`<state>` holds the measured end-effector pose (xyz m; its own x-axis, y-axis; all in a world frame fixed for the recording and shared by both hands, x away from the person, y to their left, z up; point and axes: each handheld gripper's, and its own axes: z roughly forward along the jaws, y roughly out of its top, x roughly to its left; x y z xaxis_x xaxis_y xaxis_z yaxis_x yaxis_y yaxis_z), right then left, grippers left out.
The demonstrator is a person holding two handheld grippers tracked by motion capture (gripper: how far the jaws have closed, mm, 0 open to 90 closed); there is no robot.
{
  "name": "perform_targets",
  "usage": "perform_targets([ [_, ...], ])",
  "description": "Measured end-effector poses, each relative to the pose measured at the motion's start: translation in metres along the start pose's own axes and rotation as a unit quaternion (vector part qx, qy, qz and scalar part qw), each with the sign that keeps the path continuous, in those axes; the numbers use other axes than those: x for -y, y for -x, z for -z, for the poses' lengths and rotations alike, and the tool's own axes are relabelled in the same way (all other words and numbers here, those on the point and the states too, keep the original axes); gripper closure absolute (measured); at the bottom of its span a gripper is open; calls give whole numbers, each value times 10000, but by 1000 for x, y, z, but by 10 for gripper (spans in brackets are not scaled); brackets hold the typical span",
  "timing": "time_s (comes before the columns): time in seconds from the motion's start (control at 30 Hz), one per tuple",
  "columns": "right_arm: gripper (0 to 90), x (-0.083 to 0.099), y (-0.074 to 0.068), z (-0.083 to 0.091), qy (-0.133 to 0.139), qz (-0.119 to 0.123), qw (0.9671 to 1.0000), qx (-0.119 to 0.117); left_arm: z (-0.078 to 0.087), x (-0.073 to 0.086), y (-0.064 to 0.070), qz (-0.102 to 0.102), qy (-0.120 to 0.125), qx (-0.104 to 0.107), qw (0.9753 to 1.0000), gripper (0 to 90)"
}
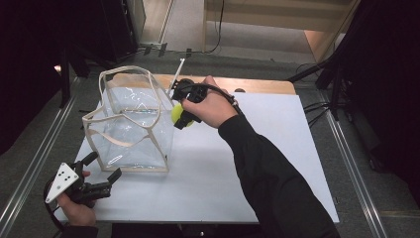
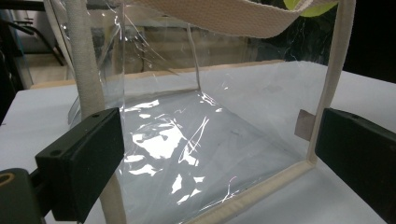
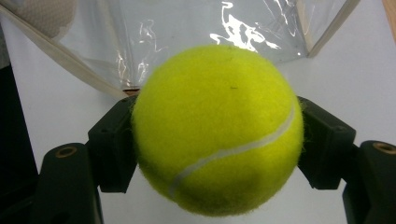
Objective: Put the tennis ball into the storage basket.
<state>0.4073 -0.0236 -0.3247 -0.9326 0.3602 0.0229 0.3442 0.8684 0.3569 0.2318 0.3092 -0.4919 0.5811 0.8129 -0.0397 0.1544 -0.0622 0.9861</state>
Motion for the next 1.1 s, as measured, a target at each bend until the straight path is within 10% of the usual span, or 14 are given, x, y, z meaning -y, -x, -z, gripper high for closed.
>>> perform_targets([
  [1.1, 239, -25, -3, 37, 122, 170, 9997, 95, 0, 0, 0, 14, 7, 19, 10000, 13],
])
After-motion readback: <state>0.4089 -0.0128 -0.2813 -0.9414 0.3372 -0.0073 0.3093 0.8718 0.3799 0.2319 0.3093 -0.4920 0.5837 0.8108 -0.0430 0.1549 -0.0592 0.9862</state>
